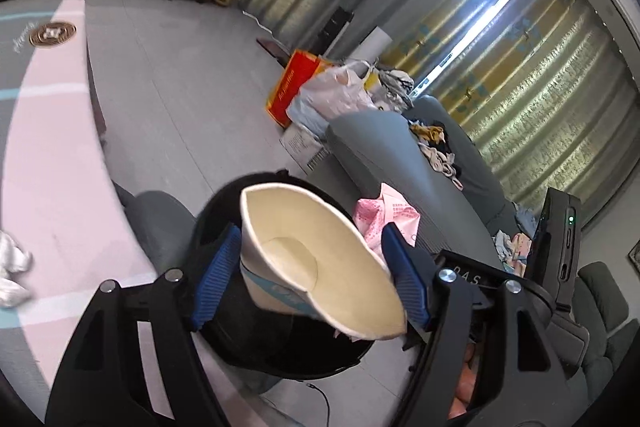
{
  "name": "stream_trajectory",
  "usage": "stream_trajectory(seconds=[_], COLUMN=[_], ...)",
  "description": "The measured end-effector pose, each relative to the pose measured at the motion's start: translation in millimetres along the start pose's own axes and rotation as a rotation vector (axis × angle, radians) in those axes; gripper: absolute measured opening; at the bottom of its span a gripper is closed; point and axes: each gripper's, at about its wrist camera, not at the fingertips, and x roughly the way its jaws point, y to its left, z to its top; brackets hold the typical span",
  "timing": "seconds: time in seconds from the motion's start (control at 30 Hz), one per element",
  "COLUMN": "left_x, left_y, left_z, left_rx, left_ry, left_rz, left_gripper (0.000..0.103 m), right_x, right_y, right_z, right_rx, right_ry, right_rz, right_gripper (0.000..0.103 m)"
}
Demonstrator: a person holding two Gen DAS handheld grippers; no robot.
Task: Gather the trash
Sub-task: 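Carry cup and pink wrapper to the black bin and release both grippers, then move both grippers back over the table of trash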
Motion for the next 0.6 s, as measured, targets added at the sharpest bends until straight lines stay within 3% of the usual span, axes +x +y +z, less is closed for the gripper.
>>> stream_trajectory(seconds=[0.03, 0.07, 0.2, 0.33, 0.47, 0.6], left_x=[0, 0, -15, -36, -80, -130], left_y=[0, 0, -1, 1, 10, 30], left_z=[0, 0, 1, 6, 7, 6], left_rx=[-0.006, -0.014, -0.021, -0.021, -0.012, -0.038], left_ry=[0.007, 0.015, -0.006, -0.028, -0.078, -0.113], left_rz=[-0.001, 0.0, -0.014, 0.006, 0.109, 0.24], left_gripper=[0.091, 0.097, 0.097, 0.1, 0.1, 0.1], right_x=[0, 0, -8, -21, -34, -47], right_y=[-2, -4, -2, 8, 30, 63], right_z=[0, 2, 5, 4, 1, -5], right_rx=[0.009, 0.017, 0.009, -0.018, -0.069, -0.132], right_ry=[0.002, 0.0, -0.025, -0.063, -0.094, -0.098], right_rz=[0.0, -0.002, -0.017, -0.026, 0.005, 0.103], right_gripper=[0.007, 0.01, 0.044, 0.064, 0.077, 0.086])
